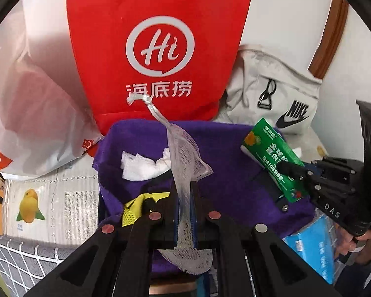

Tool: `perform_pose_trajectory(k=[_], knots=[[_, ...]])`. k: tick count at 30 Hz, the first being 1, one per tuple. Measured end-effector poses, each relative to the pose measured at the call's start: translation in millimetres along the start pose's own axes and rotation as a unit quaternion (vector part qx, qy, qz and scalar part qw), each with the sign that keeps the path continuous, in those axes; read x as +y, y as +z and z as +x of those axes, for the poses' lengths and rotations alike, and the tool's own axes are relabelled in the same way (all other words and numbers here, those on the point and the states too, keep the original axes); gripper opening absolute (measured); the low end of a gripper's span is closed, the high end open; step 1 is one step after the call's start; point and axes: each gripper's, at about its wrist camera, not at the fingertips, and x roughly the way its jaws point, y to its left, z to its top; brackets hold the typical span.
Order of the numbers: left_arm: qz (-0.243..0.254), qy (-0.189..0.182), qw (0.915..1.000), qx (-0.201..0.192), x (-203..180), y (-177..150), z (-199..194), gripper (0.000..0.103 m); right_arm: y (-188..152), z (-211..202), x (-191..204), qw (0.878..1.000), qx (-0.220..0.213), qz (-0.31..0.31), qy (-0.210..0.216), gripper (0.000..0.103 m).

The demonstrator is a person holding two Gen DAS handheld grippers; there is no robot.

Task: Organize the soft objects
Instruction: 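Lower the mesh bag and green packet onto the purple towel and open both grippers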

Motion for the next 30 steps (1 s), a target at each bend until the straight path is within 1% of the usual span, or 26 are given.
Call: perform_pose_trajectory(k=[4,14,19,21,22,24,26,30], knots=[[-0.013,-0.013,0.9998,0.010,6.8,-2.1,9.0,0.008,-3.1,15.5,-1.3,1.000,0.022,0.001,0.009,0.004],[-0.017,-0.014,0.9996,0.018,8.4,-5.5,16.9,0.008,-12.6,42.5,-2.7,0.998,0.069,-0.008,0.003,0.004],[-0.016,-0.042,0.9987,0.025,-1.8,-6.1,21.5,0.008,-13.8,45.4,-4.2,0.997,0.076,-0.009,-0.002,0.006],[-0.007,-0.050,0.9983,0.029,-9.9,-6.9,24.7,0.008,-13.8,46.3,-4.1,0.997,0.078,-0.012,-0.008,0.009],[-0.003,-0.047,0.9984,0.030,-12.5,-7.3,26.2,0.008,-14.1,46.2,-4.7,0.997,0.080,-0.012,-0.010,0.015],[-0.001,-0.044,0.9983,0.037,-15.8,-8.6,31.2,0.008,-14.3,44.7,-5.7,0.997,0.078,-0.014,-0.018,0.031],[-0.006,-0.045,0.9982,0.040,-15.3,-9.1,35.0,0.008,-13.7,39.5,-7.2,0.997,0.071,-0.016,-0.024,0.038],[-0.018,-0.034,0.9982,0.046,-7.5,-11.0,41.0,0.008,-11.6,28.6,-11.1,0.998,0.060,-0.013,-0.026,0.039]])
